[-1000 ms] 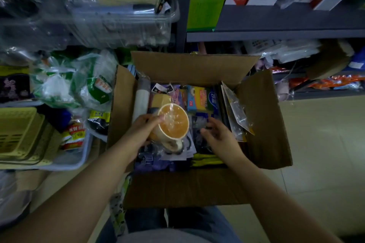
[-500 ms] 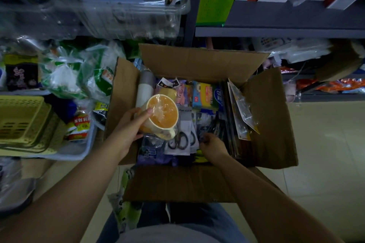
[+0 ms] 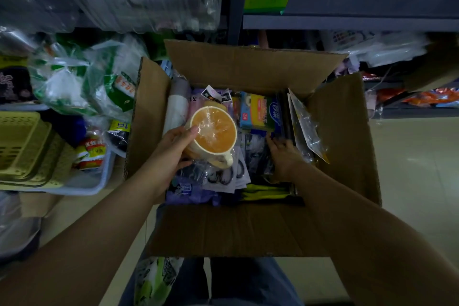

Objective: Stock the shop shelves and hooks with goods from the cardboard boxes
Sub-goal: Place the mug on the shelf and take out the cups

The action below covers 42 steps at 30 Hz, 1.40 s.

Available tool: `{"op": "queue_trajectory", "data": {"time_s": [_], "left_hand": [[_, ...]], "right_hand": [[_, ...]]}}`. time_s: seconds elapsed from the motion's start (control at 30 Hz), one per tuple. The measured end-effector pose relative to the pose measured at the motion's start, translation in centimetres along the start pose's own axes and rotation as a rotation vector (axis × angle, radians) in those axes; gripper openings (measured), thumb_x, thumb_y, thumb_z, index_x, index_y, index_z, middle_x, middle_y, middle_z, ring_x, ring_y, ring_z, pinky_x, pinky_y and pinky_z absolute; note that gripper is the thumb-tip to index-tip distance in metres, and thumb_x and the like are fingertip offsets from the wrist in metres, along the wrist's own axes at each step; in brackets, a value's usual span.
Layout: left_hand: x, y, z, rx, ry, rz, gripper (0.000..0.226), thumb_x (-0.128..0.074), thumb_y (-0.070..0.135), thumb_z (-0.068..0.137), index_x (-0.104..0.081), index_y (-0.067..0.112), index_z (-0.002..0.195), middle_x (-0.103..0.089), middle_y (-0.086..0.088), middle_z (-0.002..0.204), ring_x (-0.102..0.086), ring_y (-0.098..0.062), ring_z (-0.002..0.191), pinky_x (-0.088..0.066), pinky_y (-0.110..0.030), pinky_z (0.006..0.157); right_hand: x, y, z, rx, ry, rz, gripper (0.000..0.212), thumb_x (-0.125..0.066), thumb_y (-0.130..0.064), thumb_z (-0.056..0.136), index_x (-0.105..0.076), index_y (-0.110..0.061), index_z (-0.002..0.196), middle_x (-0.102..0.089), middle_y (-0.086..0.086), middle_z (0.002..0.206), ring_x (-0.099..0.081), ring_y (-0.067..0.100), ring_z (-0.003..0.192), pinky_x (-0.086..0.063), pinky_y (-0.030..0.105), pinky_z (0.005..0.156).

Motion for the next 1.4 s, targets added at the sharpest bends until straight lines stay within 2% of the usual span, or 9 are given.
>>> {"op": "queue_trajectory", "data": {"time_s": [0.1, 0.23, 0.37, 0.53, 0.7, 0.97, 1.1, 1.2, 1.4], "left_hand": [[-0.1, 0.0, 0.1, -0.007, -0.008, 0.003, 0.063, -0.061, 0.059, 0.063, -0.049, 0.034, 0.119, -0.056, 0.001, 0.122, -0.054, -0.020, 0.113, -0.048, -0.036, 0.091], [0.4, 0.1, -0.2, 0.004, 0.019, -0.048, 0.059, -0.059, 0.054, 0.069, -0.048, 0.030, 0.122, -0.057, 0.001, 0.119, -0.054, -0.021, 0.113, -0.048, -0.034, 0.087], [1.1, 0.8, -0.5, 0.005, 0.057, -0.097, 0.037, -0.054, 0.044, 0.086, -0.047, 0.029, 0.120, -0.056, 0.004, 0.109, -0.056, -0.021, 0.106, -0.046, -0.038, 0.093], [1.8, 2.9, -1.4, -0.018, 0.081, -0.142, 0.017, -0.052, 0.043, 0.089, -0.055, 0.032, 0.102, -0.058, -0.003, 0.110, -0.056, -0.025, 0.103, -0.043, -0.043, 0.095], [3.5, 6.9, -2.8, -0.079, 0.106, -0.278, 0.032, -0.047, 0.045, 0.092, -0.052, 0.026, 0.117, -0.060, -0.003, 0.108, -0.058, -0.022, 0.090, -0.046, -0.035, 0.082], [12.4, 14.9, -7.0, -0.245, 0.184, -0.485, 0.055, -0.045, 0.055, 0.087, -0.045, 0.021, 0.129, -0.056, -0.015, 0.124, -0.061, -0.029, 0.101, -0.044, -0.045, 0.098], [19.9, 17.6, -9.5, -0.342, 0.287, -0.515, 0.052, -0.046, 0.058, 0.086, -0.046, 0.028, 0.128, -0.062, -0.010, 0.111, -0.062, -0.030, 0.102, -0.049, -0.044, 0.091], [25.4, 18.4, -10.1, -0.315, 0.358, -0.559, 0.060, -0.047, 0.061, 0.085, -0.045, 0.025, 0.133, -0.060, -0.006, 0.104, -0.060, -0.025, 0.095, -0.048, -0.041, 0.085], [34.4, 20.2, -9.5, -0.278, 0.456, -0.572, 0.051, -0.050, 0.057, 0.087, -0.048, 0.024, 0.127, -0.051, -0.012, 0.128, -0.056, -0.024, 0.088, -0.046, -0.042, 0.085]], "right_hand": [[0.8, 0.1, 0.0, 0.012, 0.065, 0.079, 0.115, -0.080, -0.046, 0.064, -0.011, -0.013, 0.150, -0.033, 0.008, 0.149, -0.022, 0.031, 0.136, -0.025, 0.038, 0.114], [0.7, 1.0, -1.3, -0.030, 0.052, 0.637, 0.093, -0.084, -0.039, 0.062, -0.035, -0.027, 0.140, -0.043, 0.004, 0.137, -0.035, 0.027, 0.130, -0.035, 0.036, 0.109], [0.6, 0.3, -3.7, -0.041, 0.011, 1.209, 0.062, -0.082, -0.026, 0.073, -0.052, -0.027, 0.127, -0.059, 0.001, 0.118, -0.062, 0.016, 0.102, -0.055, 0.029, 0.085], [4.7, 0.1, -7.1, -0.036, 0.171, 1.521, 0.031, -0.065, -0.024, 0.089, -0.056, -0.023, 0.119, -0.059, -0.004, 0.108, -0.062, 0.006, 0.085, -0.050, 0.017, 0.059], [11.5, -1.3, -9.3, 0.003, 0.302, 1.681, 0.011, -0.058, -0.033, 0.092, -0.058, -0.030, 0.102, -0.063, 0.000, 0.109, -0.063, 0.014, 0.094, -0.049, 0.027, 0.073], [23.3, -11.1, -9.2, 0.311, 0.189, 1.694, 0.096, -0.076, -0.076, 0.046, -0.060, -0.023, 0.125, -0.068, 0.005, 0.120, -0.064, 0.027, 0.111, -0.047, 0.050, 0.100], [27.4, -19.8, -8.4, 0.375, 0.064, 1.665, 0.053, -0.061, -0.057, 0.080, -0.066, -0.014, 0.112, -0.072, 0.012, 0.107, -0.067, 0.031, 0.102, -0.050, 0.049, 0.095], [29.9, -26.7, -7.1, 0.380, 0.008, 1.562, 0.066, -0.068, -0.064, 0.072, -0.066, -0.015, 0.117, -0.071, 0.012, 0.112, -0.066, 0.031, 0.106, -0.048, 0.048, 0.098], [38.6, -36.9, -3.6, 0.400, 0.174, 1.453, 0.036, -0.053, -0.048, 0.092, -0.061, -0.015, 0.106, -0.069, 0.003, 0.091, -0.065, 0.018, 0.082, -0.053, 0.032, 0.071]]}}
Point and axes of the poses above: each hand's wrist, its own z-axis towards the middle knuckle, its own x-axis out of the back of the hand, y = z × x, the point moved 8 cm from there along z, towards the middle knuckle
